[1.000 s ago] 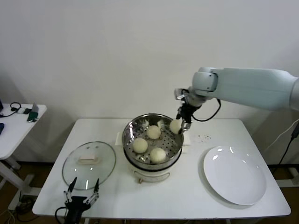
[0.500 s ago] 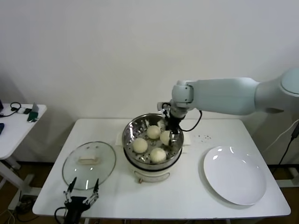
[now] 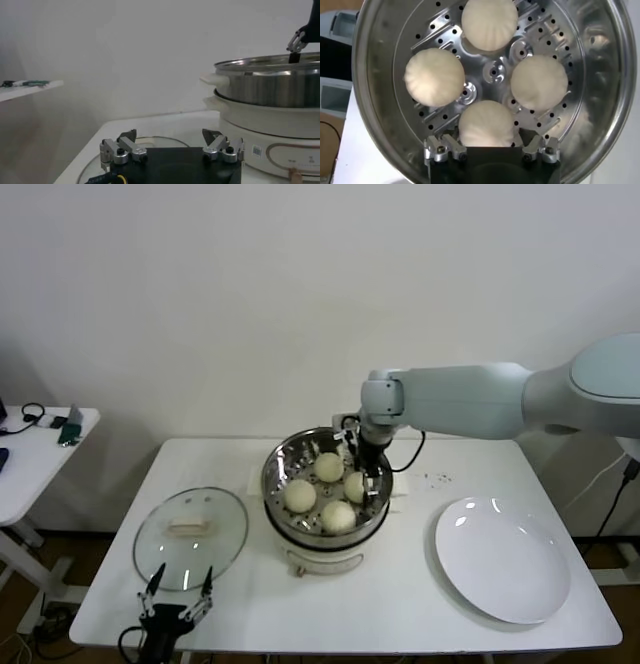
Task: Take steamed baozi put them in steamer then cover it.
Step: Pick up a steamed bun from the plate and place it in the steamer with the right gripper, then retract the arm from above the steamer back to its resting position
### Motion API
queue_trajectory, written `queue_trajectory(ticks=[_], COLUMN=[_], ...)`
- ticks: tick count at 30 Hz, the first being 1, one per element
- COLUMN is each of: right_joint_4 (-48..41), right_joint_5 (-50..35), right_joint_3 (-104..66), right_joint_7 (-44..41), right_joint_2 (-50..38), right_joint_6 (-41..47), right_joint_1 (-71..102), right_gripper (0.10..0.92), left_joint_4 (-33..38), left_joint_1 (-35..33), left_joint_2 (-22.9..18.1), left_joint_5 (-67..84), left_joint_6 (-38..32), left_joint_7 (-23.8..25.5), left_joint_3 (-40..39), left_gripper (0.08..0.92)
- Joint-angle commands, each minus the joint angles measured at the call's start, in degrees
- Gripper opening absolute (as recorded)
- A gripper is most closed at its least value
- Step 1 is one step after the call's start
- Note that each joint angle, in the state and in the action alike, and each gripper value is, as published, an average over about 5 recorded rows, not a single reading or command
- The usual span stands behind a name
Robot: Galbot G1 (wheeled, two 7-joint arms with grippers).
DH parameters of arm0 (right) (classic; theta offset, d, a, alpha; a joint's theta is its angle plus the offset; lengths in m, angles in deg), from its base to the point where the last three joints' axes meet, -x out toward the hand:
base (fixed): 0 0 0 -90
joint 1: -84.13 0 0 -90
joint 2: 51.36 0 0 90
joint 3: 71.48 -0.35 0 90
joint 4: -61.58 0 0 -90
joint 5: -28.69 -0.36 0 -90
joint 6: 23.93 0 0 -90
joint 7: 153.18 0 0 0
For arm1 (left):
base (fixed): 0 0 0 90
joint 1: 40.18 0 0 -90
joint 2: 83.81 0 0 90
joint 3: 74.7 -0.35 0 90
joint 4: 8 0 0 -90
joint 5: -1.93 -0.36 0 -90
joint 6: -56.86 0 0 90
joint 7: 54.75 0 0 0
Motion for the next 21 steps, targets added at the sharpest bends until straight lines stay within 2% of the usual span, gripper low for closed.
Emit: queue_trajectory(ticks=[1,12,18,21], right_joint_4=[0.09,5.57,10.34,13.3], right_joint_5=[0.24,-2.73,-4.39,-2.38], right_joint_3=[-0.57,-3.12,-7.86,-10.69], right_joint_7=[-0.67,-5.25,3.3,7.35], right_joint_2=[-0.57,-10.03,-18.02,-22.46], right_joint_6=[0.3,-2.14,-6.64,-9.0], right_joint_1=[-0.37,-6.58,-7.07,-6.18], right_gripper=[0.82,0.823,0.823,0.823], left_joint_4=[0.01,0.77,1.33,1.66], left_joint_1=[-0.06,0.0,-0.4,-0.63], left_joint_2=[0.05,0.16,0.37,0.32], left_joint_5=[-0.07,-0.24,-0.71,-1.71], left_joint_6=[0.02,0.49,0.46,0.29], left_joint_7=[0.02,0.07,0.08,0.23], left_joint_3=[0.06,-0.05,0.43,0.63], left_gripper=[0.823,0.823,0.823,0.823])
